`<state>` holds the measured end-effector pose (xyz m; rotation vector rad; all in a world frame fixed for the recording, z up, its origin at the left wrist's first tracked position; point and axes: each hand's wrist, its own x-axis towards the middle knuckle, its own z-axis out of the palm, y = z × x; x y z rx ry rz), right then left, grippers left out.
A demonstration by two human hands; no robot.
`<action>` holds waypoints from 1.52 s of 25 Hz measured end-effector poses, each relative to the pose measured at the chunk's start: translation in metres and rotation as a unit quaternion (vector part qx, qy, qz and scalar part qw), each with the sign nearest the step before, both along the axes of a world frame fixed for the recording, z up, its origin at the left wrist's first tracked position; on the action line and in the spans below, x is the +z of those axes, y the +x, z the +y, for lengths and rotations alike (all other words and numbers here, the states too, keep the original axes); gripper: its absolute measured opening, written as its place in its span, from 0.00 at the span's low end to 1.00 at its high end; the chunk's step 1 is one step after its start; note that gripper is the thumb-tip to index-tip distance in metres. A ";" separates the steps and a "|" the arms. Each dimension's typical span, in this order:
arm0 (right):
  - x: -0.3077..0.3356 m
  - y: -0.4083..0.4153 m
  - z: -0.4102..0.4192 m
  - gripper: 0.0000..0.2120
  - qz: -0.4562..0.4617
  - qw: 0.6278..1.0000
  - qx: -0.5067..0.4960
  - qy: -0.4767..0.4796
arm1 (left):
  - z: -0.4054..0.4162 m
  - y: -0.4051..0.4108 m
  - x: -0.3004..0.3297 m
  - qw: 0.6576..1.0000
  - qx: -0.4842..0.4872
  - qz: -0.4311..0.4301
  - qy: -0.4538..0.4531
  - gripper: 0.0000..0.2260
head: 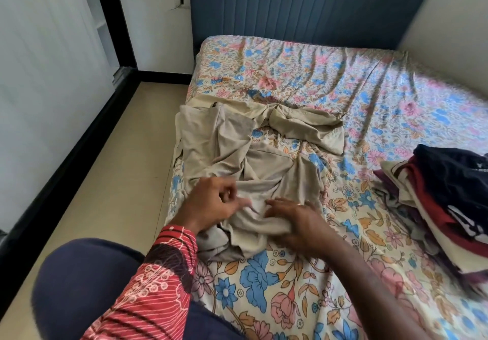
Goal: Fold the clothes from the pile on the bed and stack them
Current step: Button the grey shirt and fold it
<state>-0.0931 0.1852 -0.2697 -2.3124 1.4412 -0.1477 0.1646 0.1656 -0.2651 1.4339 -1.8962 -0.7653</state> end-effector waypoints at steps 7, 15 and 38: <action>0.035 0.001 -0.080 0.17 -0.218 0.933 -0.287 -0.004 | 0.008 0.004 -0.002 0.991 0.017 -0.109 0.073 0.25; 0.020 0.028 -0.045 0.06 -0.191 0.960 -0.023 -0.205 | -0.013 0.030 -0.001 0.931 0.142 0.310 0.134 0.13; -0.012 0.074 -0.053 0.19 0.130 0.961 0.045 -0.238 | -0.013 0.021 0.018 0.888 -0.032 -0.458 -0.041 0.15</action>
